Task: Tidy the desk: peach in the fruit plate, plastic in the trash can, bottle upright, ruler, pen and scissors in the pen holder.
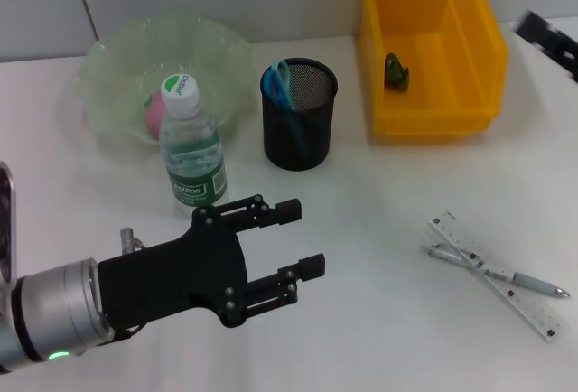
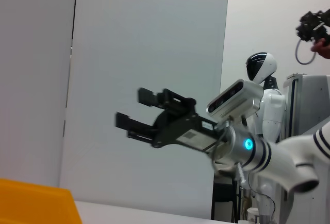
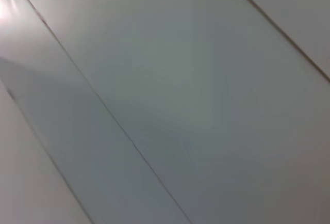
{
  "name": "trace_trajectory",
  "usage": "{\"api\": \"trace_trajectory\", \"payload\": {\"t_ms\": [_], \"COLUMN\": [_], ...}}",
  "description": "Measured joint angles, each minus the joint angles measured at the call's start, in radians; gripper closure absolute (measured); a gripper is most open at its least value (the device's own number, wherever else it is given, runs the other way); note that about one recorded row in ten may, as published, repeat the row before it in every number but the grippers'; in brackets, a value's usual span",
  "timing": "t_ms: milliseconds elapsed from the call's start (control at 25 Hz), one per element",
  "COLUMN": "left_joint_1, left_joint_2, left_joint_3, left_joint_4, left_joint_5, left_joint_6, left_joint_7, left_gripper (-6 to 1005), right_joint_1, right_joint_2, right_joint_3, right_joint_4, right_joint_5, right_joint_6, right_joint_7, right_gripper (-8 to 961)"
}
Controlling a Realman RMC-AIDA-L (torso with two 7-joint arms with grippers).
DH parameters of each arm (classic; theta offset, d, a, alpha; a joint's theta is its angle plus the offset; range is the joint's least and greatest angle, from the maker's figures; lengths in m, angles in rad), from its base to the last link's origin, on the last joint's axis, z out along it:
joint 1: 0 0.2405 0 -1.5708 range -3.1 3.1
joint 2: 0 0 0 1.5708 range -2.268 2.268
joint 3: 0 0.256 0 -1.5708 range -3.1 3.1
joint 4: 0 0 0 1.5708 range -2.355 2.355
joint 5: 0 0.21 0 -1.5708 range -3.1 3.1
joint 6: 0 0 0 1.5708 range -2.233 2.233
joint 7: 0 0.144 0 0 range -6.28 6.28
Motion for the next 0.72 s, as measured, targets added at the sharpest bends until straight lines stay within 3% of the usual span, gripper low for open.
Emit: {"api": "trace_trajectory", "payload": {"t_ms": [120, 160, 200, 400, 520, 720], "left_joint_1": [0.001, 0.001, 0.003, 0.005, 0.002, 0.002], "left_joint_2": [0.000, 0.000, 0.001, 0.002, -0.001, 0.001], "left_joint_3": [0.001, 0.000, -0.001, -0.004, -0.005, -0.014], "left_joint_4": [-0.001, -0.001, -0.001, -0.002, -0.002, -0.001], "left_joint_5": [0.000, 0.000, 0.000, 0.018, 0.033, 0.039], "left_joint_6": [0.004, 0.006, 0.008, 0.009, 0.005, 0.013], "left_joint_7": [0.001, 0.002, 0.002, 0.005, 0.005, 0.001], "left_gripper": [323, 323, 322, 319, 318, 315], "right_joint_1": [-0.037, -0.039, -0.039, 0.027, 0.083, 0.149], "right_joint_2": [-0.048, -0.094, -0.094, -0.206, -0.243, -0.263], "right_joint_3": [-0.025, -0.031, -0.031, -0.036, -0.036, -0.050], "right_joint_4": [-0.090, -0.128, -0.128, -0.124, -0.081, -0.060], "right_joint_5": [-0.041, -0.117, -0.117, -0.414, -0.547, -0.659], "right_joint_6": [-0.002, -0.011, -0.011, -0.039, -0.041, -0.085], "right_joint_7": [0.152, 0.266, 0.266, 0.443, 0.504, 0.576], "right_gripper": [288, 288, 288, 288, 287, 287]}}
